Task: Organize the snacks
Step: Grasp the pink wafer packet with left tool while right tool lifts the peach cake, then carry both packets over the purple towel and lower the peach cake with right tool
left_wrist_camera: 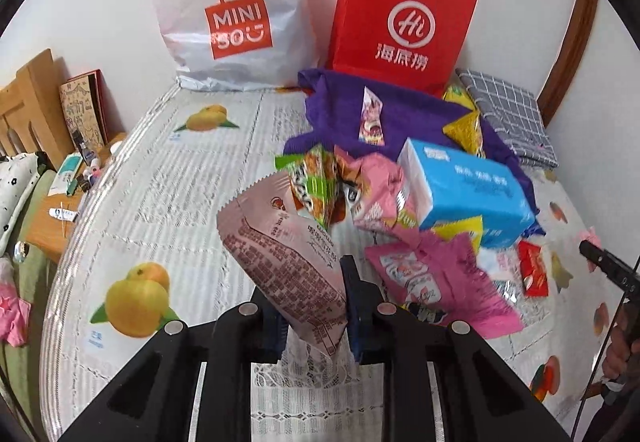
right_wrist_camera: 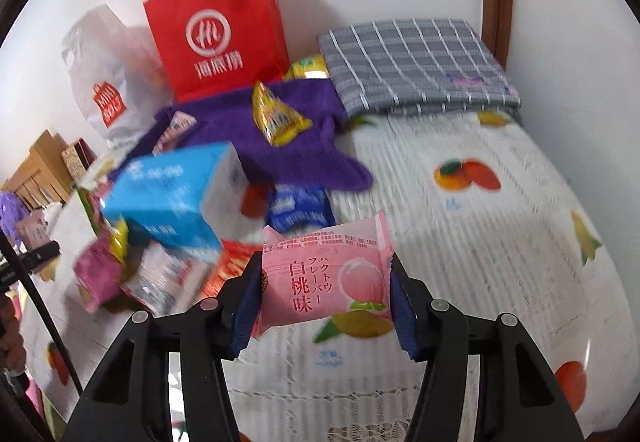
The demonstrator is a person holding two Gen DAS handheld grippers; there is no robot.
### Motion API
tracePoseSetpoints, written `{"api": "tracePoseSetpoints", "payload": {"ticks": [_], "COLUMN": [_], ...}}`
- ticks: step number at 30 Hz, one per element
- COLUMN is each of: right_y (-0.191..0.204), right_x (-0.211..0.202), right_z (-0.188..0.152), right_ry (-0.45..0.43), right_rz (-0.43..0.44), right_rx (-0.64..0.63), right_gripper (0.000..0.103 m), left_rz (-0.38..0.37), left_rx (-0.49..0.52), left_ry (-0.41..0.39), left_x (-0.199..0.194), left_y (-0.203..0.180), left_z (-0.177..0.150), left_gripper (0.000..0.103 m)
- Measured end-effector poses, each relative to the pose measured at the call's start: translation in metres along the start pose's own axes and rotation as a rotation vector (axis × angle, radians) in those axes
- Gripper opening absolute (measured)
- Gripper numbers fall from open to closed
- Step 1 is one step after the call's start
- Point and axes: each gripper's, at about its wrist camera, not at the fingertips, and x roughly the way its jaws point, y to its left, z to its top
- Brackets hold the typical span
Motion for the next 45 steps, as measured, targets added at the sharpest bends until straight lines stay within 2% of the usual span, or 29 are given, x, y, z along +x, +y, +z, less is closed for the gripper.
{"api": "tracePoseSetpoints", "payload": {"ticks": [5, 10, 21, 27, 34, 39, 41, 43, 45], "right_y": [0.02, 0.042, 0.072, 0.073, 0.072, 0.068, 0.065, 0.061, 0.056], "right_x": [-0.017, -0.013, 0.036, 0.071, 0.105, 0.116, 0.118, 0.122, 0.127], "right_z": [0.031, 0.055, 0.094, 0.114, 0.124, 0.119, 0.116, 0.114, 0.113], "right_ry": [-0.073, -0.101, -0.093, -0.086, -0.069, -0.065, -0.071, -0.066, -0.052], "right_rz": [0.005, 0.026, 0.031, 0.044, 0.057, 0.071, 0.064, 0.052, 0.06], "right_rx": [-0.017, -0.036, -0.057, -0.036, -0.021, -0.02, -0.018, -0.008, 0.012], "right_gripper": [0.057, 0.057, 0.057, 0.057, 0.057, 0.057, 0.057, 0.057, 0.057], "left_rz": [-0.026, -0.048, -0.102, -0.142, -0.131, -0.161, -0.17, -0.226, -0.231], "left_rx": [0.024, 0.036, 0.061, 0.066, 0.081, 0.059, 0.042, -0.005, -0.031], "left_ry": [-0.032, -0.059, -0.116, -0.126, -0.088, -0.099, -0.084, -0.05, -0.053], "left_x": [-0.006, -0.004, 0.02, 0.043, 0.059, 0.067, 0.074, 0.081, 0.082], "left_y": [-0.003, -0.005, -0.024, -0.028, -0.029, -0.028, -0.025, -0.016, -0.011], "left_z": [0.014, 0.034, 0.084, 0.091, 0.105, 0.106, 0.104, 0.104, 0.104], "left_gripper": [0.022, 0.022, 0.022, 0.022, 0.022, 0.022, 0.022, 0.022, 0.022]}}
